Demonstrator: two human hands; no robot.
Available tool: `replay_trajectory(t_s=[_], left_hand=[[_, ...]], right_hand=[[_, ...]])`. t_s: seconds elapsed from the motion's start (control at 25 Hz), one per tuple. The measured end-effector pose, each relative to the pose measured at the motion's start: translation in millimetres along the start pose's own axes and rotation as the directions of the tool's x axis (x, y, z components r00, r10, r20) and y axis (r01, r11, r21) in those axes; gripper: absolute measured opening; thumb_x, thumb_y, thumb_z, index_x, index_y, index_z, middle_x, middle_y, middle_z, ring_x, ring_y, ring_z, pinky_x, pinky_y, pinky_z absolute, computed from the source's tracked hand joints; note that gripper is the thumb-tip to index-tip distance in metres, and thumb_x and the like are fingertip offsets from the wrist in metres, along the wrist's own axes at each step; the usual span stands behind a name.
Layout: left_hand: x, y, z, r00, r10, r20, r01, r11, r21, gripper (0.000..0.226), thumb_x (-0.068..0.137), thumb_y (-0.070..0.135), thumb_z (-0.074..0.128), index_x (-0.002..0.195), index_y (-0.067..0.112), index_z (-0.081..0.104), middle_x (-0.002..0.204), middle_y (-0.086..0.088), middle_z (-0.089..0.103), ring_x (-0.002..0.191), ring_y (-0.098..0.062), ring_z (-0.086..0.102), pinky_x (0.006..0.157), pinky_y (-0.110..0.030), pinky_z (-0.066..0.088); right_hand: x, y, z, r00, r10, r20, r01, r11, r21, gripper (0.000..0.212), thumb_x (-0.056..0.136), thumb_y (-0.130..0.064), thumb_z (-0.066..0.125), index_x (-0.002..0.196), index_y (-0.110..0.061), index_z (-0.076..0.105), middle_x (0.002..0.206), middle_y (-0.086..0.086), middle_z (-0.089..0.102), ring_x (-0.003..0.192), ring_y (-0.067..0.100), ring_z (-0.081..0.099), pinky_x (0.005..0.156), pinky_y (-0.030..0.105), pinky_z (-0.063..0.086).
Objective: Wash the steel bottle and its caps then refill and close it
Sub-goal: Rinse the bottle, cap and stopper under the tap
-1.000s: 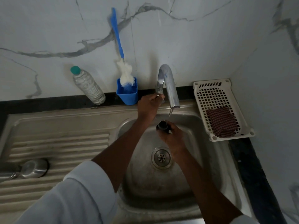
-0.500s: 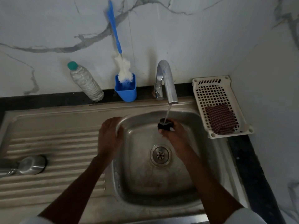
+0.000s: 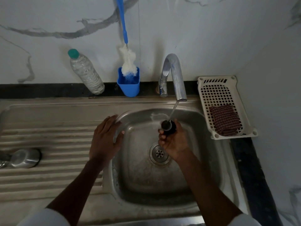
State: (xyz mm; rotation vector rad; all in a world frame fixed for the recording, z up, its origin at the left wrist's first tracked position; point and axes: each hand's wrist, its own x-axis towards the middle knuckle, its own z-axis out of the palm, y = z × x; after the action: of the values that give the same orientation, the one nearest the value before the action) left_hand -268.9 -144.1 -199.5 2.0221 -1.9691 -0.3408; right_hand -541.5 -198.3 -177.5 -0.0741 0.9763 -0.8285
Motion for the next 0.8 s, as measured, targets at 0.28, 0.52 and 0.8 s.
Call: replay_trajectory(t_s=[0.28, 0.52, 0.8], left_hand=[[1.7, -2.0, 4.6, 1.000, 0.019, -0.018, -0.019, 1.000, 0.016, 0.052, 0.099, 0.045, 0.045, 0.142, 0.020, 0.060, 0.162, -0.005, 0.044, 0.151, -0.028, 0.039, 0.119, -0.052, 0.038], [0.5, -0.2, 5.3, 0.999, 0.019, -0.033, -0.018, 0.999, 0.029, 0.051, 0.098, 0.045, 0.048, 0.140, 0.020, 0.063, 0.163, -0.004, 0.044, 0.151, -0.027, 0.039, 0.120, -0.049, 0.037], [1.9, -4.9, 8.0, 0.997, 0.036, -0.061, -0.034, 0.999, 0.021, 0.048, 0.097, 0.041, 0.052, 0.137, 0.019, 0.066, 0.161, -0.004, 0.046, 0.148, -0.029, 0.043, 0.116, -0.052, 0.040]], right_hand=[[17.9, 2.4, -5.3, 0.992, 0.127, 0.016, -0.128, 0.988, 0.083, 0.058, 0.097, -0.061, 0.044, 0.092, -0.009, 0.069, 0.065, 0.004, 0.053, 0.051, 0.014, 0.044, 0.052, 0.023, 0.037], [15.1, -0.9, 3.3, 0.987, 0.142, 0.074, -0.155, 0.959, 0.236, 0.058, 0.099, -0.054, 0.055, 0.112, 0.002, 0.068, 0.096, 0.019, 0.071, 0.081, 0.027, 0.071, 0.061, 0.030, 0.060], [3.8, -6.3, -1.6, 0.974, -0.226, -0.023, 0.222, 0.968, -0.118, 0.040, 0.071, -0.008, 0.088, 0.106, -0.014, 0.070, 0.103, 0.006, 0.071, 0.095, 0.021, 0.066, 0.065, 0.021, 0.053]])
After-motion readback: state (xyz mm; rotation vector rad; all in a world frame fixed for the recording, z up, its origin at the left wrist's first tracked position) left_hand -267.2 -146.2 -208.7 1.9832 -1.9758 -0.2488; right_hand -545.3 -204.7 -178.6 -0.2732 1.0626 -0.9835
